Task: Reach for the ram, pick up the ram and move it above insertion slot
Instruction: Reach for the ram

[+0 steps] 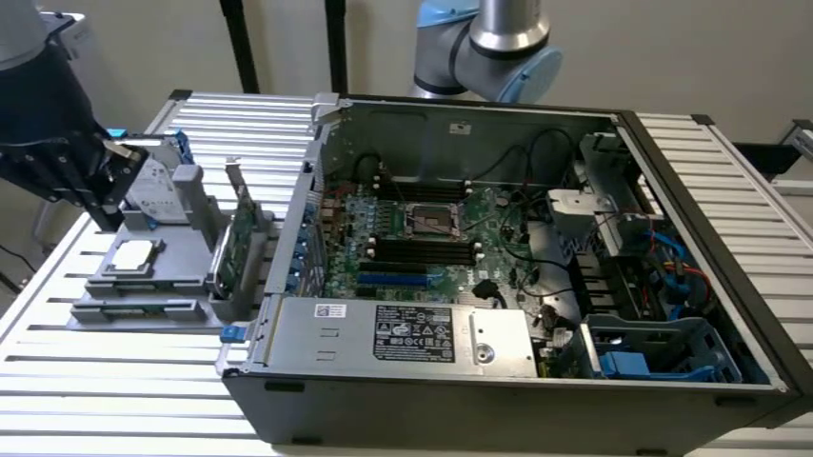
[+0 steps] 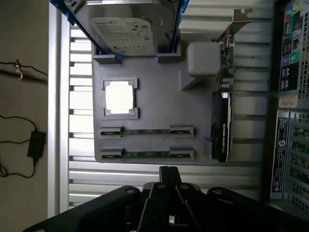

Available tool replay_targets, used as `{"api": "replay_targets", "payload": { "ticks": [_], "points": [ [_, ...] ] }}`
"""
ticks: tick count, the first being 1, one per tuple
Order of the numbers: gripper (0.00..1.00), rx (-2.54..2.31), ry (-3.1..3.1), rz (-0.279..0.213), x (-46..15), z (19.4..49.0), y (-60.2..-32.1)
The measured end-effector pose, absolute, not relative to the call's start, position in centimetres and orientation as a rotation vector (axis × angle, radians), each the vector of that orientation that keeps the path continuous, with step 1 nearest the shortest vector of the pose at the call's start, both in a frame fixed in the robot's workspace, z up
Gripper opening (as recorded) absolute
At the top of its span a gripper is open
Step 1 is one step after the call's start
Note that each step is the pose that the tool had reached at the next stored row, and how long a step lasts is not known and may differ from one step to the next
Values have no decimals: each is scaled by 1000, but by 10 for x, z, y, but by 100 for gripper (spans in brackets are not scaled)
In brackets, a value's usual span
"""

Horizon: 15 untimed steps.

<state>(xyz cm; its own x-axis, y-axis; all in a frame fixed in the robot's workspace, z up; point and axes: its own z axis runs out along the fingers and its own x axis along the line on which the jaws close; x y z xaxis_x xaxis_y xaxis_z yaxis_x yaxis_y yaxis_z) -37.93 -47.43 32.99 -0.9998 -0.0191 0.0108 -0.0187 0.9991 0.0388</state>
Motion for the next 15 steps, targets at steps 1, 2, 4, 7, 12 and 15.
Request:
{"api": "replay_targets", "payload": {
  "ticks": [1, 2, 4, 7, 12, 15],
  "points": [
    [11, 30, -3129, -61, -380, 329, -475],
    [11, 30, -3129, -61, -382, 328, -476],
    [11, 32, -3129, -61, -388, 327, -477],
    [11, 34, -3129, -61, -389, 327, -477],
    [11, 38, -3129, -60, -389, 327, -477],
    [11, 72, -3128, -61, -388, 327, -477]
  ]
}}
